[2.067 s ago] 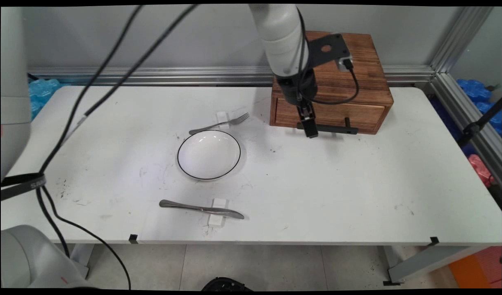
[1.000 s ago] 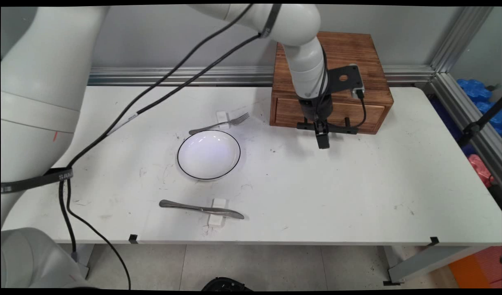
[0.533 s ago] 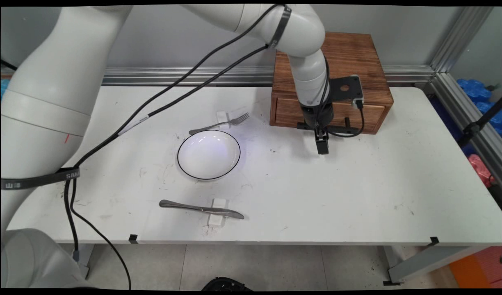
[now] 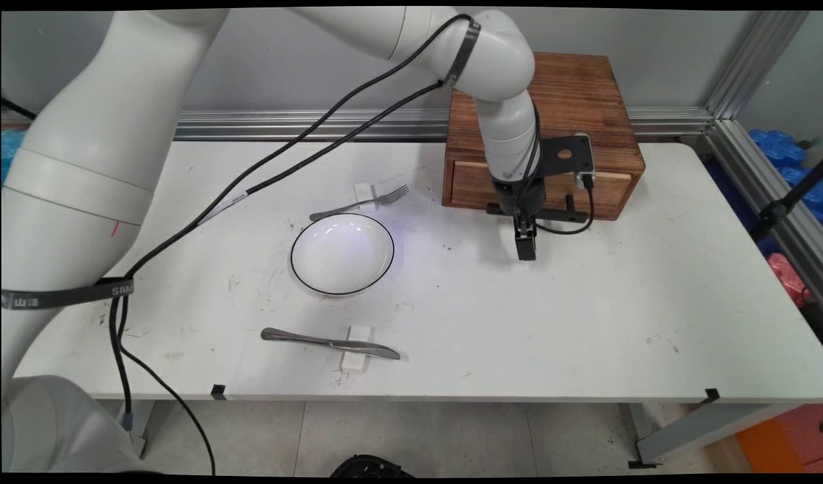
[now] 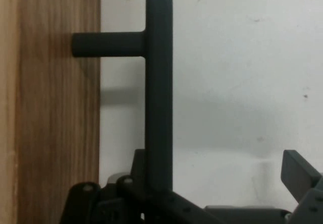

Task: Open the drawer

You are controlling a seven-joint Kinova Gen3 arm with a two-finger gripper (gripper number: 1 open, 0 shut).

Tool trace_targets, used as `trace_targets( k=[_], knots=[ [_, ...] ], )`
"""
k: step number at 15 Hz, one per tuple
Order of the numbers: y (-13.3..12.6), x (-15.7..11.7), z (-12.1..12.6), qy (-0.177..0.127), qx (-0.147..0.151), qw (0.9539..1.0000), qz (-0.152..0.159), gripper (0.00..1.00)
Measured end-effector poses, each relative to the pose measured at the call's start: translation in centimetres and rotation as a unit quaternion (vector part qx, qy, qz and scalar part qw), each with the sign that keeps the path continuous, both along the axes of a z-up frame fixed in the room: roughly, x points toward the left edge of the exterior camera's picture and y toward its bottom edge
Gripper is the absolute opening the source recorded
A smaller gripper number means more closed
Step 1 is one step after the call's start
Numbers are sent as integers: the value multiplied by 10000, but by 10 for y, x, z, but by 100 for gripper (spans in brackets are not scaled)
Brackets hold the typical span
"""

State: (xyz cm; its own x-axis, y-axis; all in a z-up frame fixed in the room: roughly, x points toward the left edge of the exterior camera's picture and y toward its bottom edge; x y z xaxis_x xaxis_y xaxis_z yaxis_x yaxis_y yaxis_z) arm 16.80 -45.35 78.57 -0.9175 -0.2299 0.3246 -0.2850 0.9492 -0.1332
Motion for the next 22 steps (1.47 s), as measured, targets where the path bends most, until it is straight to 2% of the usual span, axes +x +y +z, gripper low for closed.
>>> trace_targets(
  k=[6, 10, 16, 22],
  knots=[
    [14, -5, 0, 12, 116, 9999, -108, 100],
    [25, -8, 3, 134, 145, 9998, -97, 100],
    [58, -12, 5, 66, 217, 9988, -427, 100],
    [88, -18, 8, 32, 363, 9981, -502, 100]
  ],
)
